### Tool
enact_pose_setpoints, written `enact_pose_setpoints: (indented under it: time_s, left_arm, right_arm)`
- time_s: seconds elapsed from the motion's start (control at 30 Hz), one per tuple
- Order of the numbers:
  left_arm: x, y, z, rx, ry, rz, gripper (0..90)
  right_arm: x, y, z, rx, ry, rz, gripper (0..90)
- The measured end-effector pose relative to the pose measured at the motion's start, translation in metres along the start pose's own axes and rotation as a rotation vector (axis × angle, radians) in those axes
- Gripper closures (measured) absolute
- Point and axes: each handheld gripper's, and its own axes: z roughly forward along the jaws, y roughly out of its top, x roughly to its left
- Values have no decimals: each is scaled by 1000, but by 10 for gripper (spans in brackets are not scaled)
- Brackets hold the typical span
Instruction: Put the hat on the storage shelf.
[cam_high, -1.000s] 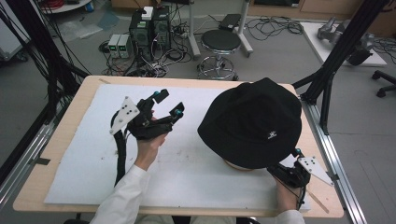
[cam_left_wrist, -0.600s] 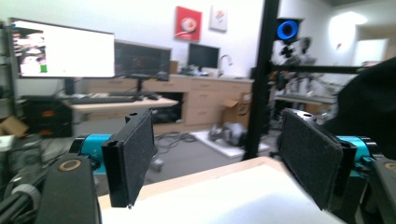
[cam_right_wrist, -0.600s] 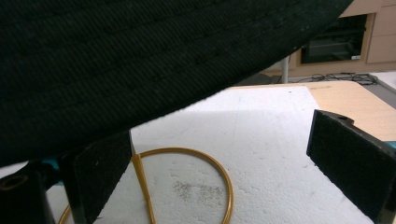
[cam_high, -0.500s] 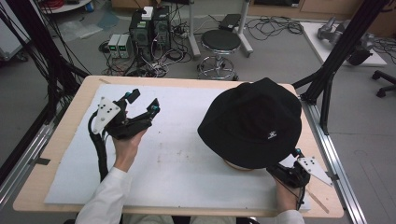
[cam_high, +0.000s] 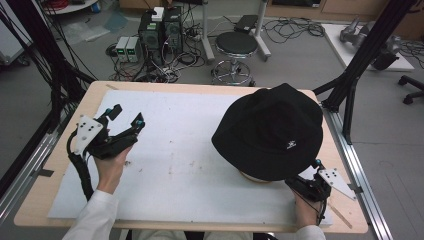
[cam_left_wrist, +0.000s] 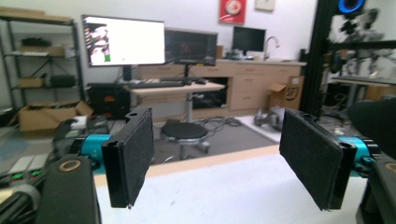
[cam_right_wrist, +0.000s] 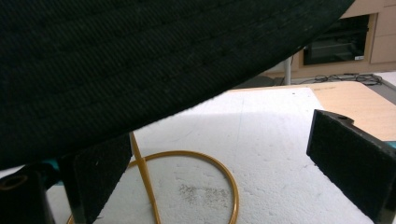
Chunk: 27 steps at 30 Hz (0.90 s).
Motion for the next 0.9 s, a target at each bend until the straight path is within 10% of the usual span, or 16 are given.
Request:
enact_pose_setpoints:
  time_s: [0.9]
  left_arm:
    - [40, -58, -43, 133, 107, -29, 253]
  right_arm:
    - [-2, 1, 1, 1, -10, 12, 62]
